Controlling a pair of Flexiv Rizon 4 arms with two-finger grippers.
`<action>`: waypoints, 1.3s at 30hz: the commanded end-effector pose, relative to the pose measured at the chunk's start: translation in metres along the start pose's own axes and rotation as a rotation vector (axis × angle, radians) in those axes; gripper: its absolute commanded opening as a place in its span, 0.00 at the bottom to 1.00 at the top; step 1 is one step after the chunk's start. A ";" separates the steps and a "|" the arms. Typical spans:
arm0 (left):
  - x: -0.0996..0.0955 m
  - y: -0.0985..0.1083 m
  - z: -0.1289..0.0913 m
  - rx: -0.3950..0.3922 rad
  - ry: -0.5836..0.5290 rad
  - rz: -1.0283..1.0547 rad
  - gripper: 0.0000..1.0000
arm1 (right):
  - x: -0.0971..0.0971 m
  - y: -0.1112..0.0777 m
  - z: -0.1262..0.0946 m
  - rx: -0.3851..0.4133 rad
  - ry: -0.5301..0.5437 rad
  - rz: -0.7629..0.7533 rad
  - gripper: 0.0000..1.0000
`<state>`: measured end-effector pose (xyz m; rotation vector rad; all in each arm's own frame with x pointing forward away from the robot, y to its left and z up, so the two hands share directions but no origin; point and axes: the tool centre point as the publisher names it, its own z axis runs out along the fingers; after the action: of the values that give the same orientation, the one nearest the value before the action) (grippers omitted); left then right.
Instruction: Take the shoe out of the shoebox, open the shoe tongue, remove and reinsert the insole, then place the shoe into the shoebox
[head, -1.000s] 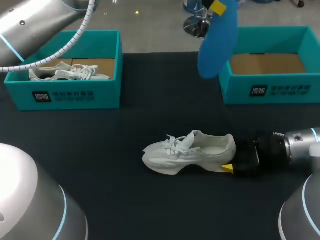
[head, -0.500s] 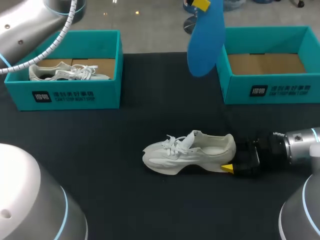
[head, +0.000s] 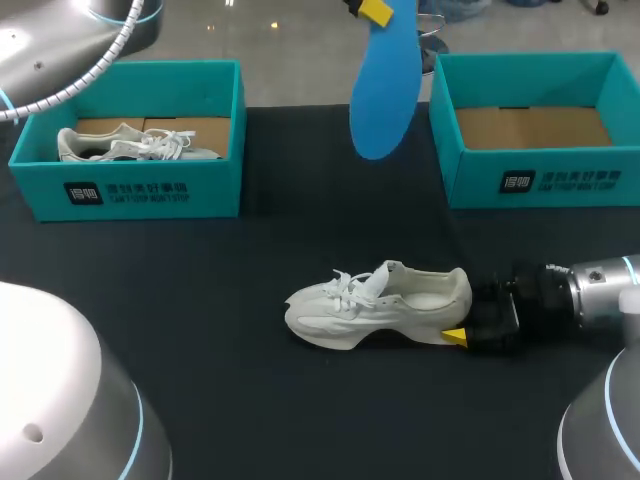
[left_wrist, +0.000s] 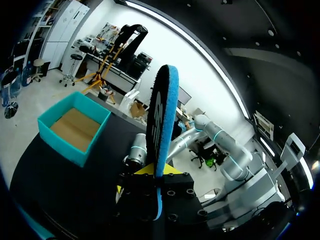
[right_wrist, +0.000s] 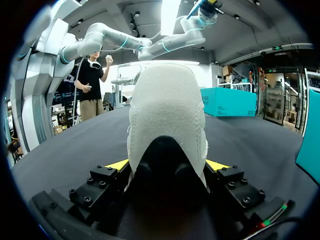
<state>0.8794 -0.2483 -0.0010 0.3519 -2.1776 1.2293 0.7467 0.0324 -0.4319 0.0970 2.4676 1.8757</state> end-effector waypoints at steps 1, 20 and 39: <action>-0.022 0.000 -0.018 -0.007 0.096 -0.036 0.00 | -0.001 -0.003 0.003 0.003 -0.001 -0.001 0.00; -0.043 0.009 -0.058 0.085 0.076 -0.061 0.00 | -0.001 -0.003 0.003 0.003 -0.001 -0.001 0.00; -0.040 0.012 -0.057 0.106 0.072 -0.053 0.00 | 0.004 0.015 -0.028 0.031 -0.107 -0.053 1.00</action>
<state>0.9270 -0.1961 -0.0110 0.4002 -2.0360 1.3085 0.7520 0.0153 -0.4200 0.1042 2.4154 1.7924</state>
